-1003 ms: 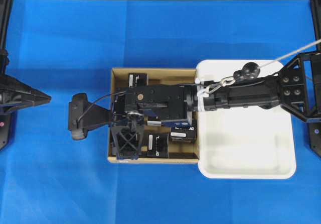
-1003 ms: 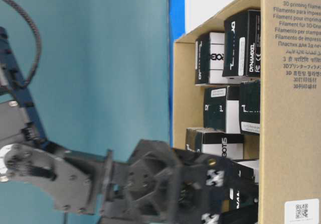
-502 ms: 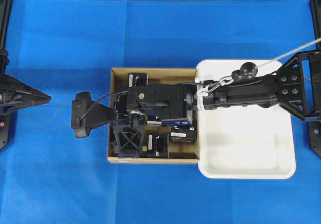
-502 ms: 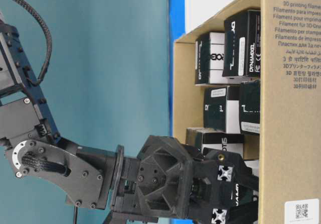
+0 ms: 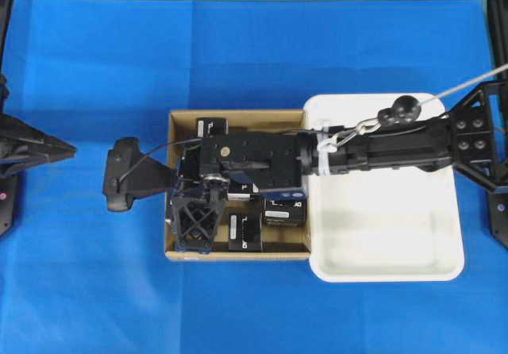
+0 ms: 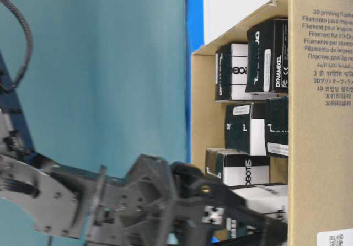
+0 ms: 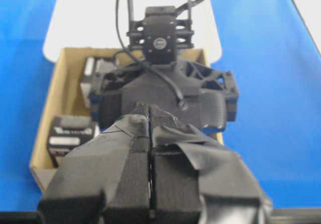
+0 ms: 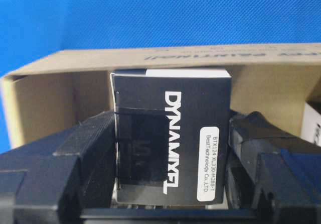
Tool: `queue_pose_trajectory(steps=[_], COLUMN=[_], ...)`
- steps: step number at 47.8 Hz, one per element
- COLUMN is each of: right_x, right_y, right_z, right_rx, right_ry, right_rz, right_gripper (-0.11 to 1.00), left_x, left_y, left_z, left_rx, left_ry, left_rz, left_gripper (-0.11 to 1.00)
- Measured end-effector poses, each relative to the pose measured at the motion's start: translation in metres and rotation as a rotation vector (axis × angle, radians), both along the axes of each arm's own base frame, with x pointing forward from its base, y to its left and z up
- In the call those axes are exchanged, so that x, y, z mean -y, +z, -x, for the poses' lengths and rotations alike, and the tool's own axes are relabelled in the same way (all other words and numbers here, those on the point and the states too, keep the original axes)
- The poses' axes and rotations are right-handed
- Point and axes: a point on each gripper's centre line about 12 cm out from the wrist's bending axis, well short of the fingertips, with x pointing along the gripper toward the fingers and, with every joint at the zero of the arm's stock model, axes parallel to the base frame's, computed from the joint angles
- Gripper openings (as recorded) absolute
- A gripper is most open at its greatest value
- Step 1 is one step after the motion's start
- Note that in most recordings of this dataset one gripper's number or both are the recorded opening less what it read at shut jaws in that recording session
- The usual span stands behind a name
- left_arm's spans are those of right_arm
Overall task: Pick a box that is randomly placed inside the cardboard box.
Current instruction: 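Lift the held box up and move it right over the white tray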
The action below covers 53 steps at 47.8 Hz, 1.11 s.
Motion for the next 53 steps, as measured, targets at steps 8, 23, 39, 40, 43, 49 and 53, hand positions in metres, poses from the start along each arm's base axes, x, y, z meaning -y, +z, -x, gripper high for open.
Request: queue_pose_trajectory(steps=[8,23,39,40,43,49,53], right_x=[0.003,0.033,0.070,0.073,0.078,0.086,0.092], right_y=[0.035,0.115,0.149,0.149,0.145,0.136,0.132], right_z=[0.016,0.051,0.118,0.122,0.131,0.146,0.154], right_rx=[-0.044,-0.019,-0.004,-0.007,-0.023,-0.050,-0.057], right_ry=[0.006,-0.035,-0.080,-0.083,-0.086,-0.064,-0.043], right_rz=[-0.004,-0.003,0.016,0.017,0.019,0.029,0.039], right_gripper=[0.60,0.60,0.60,0.60,0.60,0.60,0.60], left_x=[-0.001,-0.001,-0.001,-0.001,-0.001,-0.001,-0.001], left_y=[0.001,0.001,-0.002,-0.002,-0.004,-0.004,-0.004], left_z=[0.001,0.001,0.002,0.002,0.002,0.002,0.002], left_rx=[0.006,0.005,-0.026,-0.026,-0.034,-0.038,-0.038], left_ry=[0.006,0.006,0.007,0.007,0.008,0.010,0.008], left_rz=[0.010,0.010,0.011,0.012,0.013,0.014,0.014], left_gripper=[-0.07,-0.07,-0.07,-0.07,-0.07,-0.07,-0.07])
